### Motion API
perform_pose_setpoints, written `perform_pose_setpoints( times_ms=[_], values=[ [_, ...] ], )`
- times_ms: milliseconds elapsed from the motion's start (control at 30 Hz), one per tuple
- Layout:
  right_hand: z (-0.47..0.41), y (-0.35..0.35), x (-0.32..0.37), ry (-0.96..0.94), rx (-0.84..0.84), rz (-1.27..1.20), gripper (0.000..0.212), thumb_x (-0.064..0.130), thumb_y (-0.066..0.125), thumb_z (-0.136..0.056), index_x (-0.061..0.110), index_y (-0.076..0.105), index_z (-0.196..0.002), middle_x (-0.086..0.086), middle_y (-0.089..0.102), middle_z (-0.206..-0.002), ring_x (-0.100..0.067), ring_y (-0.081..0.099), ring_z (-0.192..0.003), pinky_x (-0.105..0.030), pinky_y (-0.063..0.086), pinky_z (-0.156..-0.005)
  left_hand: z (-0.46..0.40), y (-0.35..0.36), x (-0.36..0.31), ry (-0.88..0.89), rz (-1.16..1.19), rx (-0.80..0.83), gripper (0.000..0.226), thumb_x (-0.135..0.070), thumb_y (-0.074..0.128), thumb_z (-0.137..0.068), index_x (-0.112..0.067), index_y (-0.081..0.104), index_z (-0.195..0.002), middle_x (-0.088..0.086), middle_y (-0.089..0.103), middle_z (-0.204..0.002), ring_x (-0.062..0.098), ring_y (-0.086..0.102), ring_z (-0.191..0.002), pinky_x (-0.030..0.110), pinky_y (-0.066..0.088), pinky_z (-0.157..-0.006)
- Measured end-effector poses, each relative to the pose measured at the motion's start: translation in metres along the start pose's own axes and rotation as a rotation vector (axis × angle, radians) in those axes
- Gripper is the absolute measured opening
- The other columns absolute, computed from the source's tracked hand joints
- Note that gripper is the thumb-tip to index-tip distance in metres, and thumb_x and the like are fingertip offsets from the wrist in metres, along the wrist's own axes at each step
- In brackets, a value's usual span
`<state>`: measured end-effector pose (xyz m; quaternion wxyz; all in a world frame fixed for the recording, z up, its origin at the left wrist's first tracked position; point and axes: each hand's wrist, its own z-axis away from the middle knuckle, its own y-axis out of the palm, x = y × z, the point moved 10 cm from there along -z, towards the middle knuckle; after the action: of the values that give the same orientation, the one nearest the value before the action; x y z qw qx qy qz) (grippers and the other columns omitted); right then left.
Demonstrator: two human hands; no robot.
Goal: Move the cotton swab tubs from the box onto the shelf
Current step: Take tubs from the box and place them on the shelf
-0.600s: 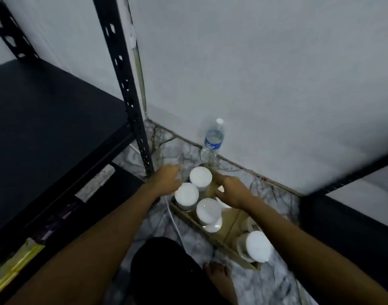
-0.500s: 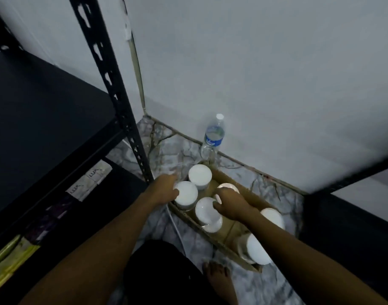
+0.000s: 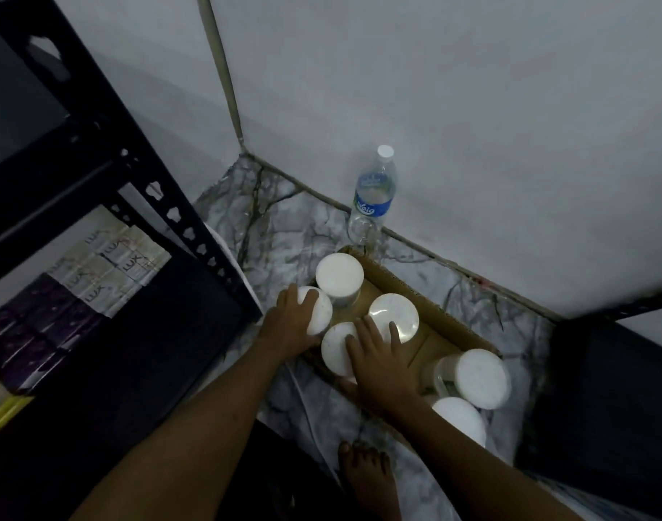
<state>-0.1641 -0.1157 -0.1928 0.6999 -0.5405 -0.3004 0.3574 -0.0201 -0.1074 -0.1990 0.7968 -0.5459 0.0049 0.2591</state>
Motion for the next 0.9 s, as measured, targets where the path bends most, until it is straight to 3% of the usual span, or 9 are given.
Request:
perform_pose_setpoints(
  times_ms=[133, 233, 367, 500, 700, 900],
  values=[
    [-0.003, -0.004, 0.0, 0.028, -0.055, -0.062, 0.074, 0.061, 0.074, -0.052, 0.014, 0.055, -0.107, -0.022, 0.06, -0.114, -0.04, 0.056, -0.111, -0.06, 0.041, -0.098, 0.006, -0.002, 0.002, -0.018, 0.148, -0.063, 0.091, -0.053, 0.072, -0.069, -0.016, 0.031, -0.141, 0.016, 0.029, -0.14, 0.037, 0.036, -0.125, 0.047, 0.045, -0.093],
    [0.002, -0.013, -0.003, 0.048, -0.105, -0.221, 0.078, 0.061, 0.073, -0.054, 0.014, 0.049, -0.111, -0.019, 0.056, -0.11, -0.035, 0.057, -0.097, -0.047, 0.053, -0.081, 0.018, -0.014, 0.008, -0.063, 0.295, -0.12, 0.098, -0.071, 0.063, -0.054, -0.02, 0.039, -0.134, 0.01, 0.037, -0.134, 0.031, 0.04, -0.121, 0.045, 0.046, -0.09],
    [0.021, -0.034, -0.019, 0.178, -0.185, -0.517, 0.083, 0.068, 0.057, -0.067, 0.011, 0.047, -0.128, -0.019, 0.043, -0.135, -0.033, 0.047, -0.116, -0.041, 0.044, -0.092, 0.045, -0.036, 0.014, -0.082, 0.404, -0.252, 0.098, -0.068, 0.06, -0.043, -0.02, 0.049, -0.127, 0.008, 0.047, -0.123, 0.029, 0.046, -0.114, 0.033, 0.041, -0.087],
    [0.04, -0.053, -0.028, 0.281, -0.206, -0.708, 0.092, 0.072, 0.054, -0.061, 0.013, 0.048, -0.132, -0.016, 0.035, -0.145, -0.03, 0.039, -0.127, -0.034, 0.034, -0.1, 0.082, -0.057, 0.023, -0.105, 0.483, -0.327, 0.091, -0.064, 0.061, -0.045, -0.023, 0.054, -0.126, 0.008, 0.047, -0.122, 0.028, 0.045, -0.114, 0.03, 0.038, -0.09],
    [0.059, -0.099, -0.013, 0.362, -0.327, -0.839, 0.074, 0.041, 0.081, -0.065, 0.015, 0.052, -0.127, -0.007, 0.042, -0.138, -0.025, 0.042, -0.125, -0.032, 0.034, -0.1, 0.151, -0.094, 0.045, -0.196, 0.526, -0.412, 0.08, -0.049, 0.078, -0.047, -0.029, 0.057, -0.121, 0.006, 0.05, -0.121, 0.026, 0.048, -0.114, 0.032, 0.044, -0.09],
    [0.066, -0.172, 0.044, 0.198, -0.407, -0.884, 0.068, 0.039, 0.082, -0.063, 0.018, 0.056, -0.122, -0.003, 0.039, -0.139, -0.021, 0.039, -0.126, -0.03, 0.032, -0.103, 0.235, -0.142, 0.072, -0.329, 0.524, -0.59, 0.071, -0.039, 0.083, -0.056, -0.03, 0.053, -0.12, 0.003, 0.04, -0.121, 0.027, 0.053, -0.109, 0.026, 0.041, -0.081]
  ],
)
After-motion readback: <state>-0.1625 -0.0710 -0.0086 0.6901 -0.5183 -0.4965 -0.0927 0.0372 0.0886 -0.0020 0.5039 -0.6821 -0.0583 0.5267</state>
